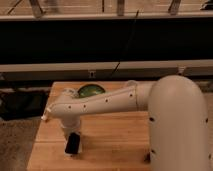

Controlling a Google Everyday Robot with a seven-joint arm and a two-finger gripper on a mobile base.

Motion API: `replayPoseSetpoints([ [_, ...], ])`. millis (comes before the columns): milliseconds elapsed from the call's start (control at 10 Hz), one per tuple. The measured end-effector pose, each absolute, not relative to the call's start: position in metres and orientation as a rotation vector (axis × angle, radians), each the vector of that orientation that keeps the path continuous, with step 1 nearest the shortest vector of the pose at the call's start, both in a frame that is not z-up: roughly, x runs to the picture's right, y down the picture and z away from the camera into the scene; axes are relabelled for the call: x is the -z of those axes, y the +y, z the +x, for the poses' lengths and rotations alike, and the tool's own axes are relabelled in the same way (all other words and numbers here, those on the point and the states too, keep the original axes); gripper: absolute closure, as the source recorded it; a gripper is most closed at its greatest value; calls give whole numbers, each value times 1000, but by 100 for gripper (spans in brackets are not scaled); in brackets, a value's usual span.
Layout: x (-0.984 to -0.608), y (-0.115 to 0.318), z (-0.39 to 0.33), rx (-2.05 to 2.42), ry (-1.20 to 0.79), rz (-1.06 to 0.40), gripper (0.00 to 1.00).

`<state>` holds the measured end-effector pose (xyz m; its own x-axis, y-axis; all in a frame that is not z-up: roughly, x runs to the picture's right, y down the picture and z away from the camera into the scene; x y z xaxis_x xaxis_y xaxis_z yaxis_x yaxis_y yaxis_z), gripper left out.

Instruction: Place the eraser on the white sponge

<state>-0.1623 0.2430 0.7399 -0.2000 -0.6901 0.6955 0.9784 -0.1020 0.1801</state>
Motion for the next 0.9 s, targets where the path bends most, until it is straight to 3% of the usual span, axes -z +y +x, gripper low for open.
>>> replayPoseSetpoints([
  [100, -741, 243, -162, 1643, -740, -529, 21],
  [200, -741, 242, -163, 1642, -742, -529, 20],
  [600, -747, 239, -159, 1636, -736, -535, 20],
  [900, -746, 238, -154, 1639, -739, -530, 26],
])
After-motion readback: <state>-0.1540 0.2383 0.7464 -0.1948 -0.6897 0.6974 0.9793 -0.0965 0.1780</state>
